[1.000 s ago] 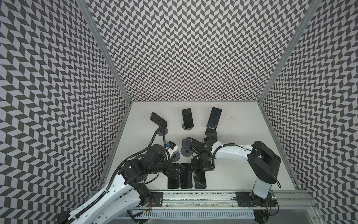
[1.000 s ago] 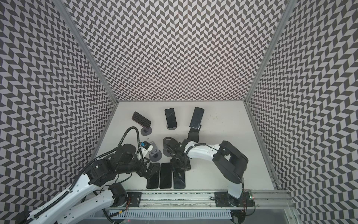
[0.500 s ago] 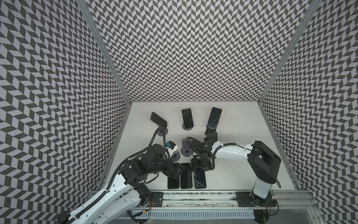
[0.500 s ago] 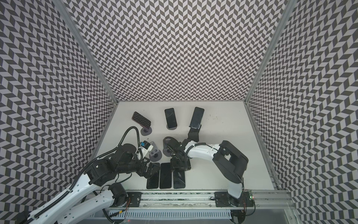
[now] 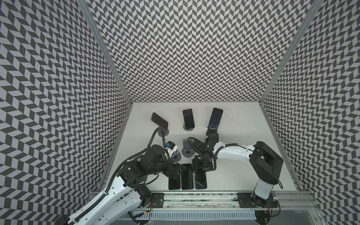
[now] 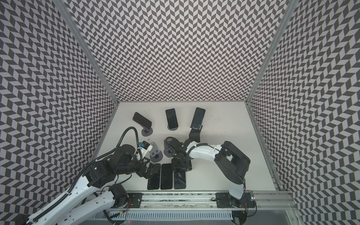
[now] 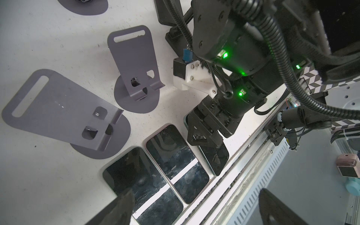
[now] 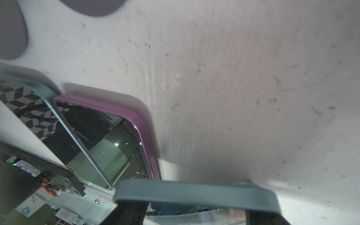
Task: Remove the phone from the phone stand
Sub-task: Place the phone at the bottom-center of the table.
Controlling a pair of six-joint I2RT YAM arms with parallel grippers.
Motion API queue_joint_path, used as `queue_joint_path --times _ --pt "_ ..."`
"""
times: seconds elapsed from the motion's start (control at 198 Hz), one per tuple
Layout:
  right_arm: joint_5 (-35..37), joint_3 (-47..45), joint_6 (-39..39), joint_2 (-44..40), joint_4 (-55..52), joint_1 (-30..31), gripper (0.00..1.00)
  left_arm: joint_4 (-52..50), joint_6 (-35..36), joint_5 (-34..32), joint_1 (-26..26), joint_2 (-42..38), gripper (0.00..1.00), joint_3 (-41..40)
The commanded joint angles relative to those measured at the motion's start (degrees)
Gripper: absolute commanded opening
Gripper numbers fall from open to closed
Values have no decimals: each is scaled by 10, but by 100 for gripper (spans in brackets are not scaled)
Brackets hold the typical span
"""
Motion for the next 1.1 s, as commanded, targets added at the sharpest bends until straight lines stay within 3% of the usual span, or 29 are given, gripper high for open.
queue_joint_path --times 0.0,0.449,1.1 --pt "5 -14 8 -7 30 -1 65 -1 9 9 8 5 100 -7" --pt "8 -24 9 -11 33 -2 75 -1 10 10 15 2 100 -7" --pt "10 -15 11 -11 27 -2 77 0 11 12 17 -1 100 -7"
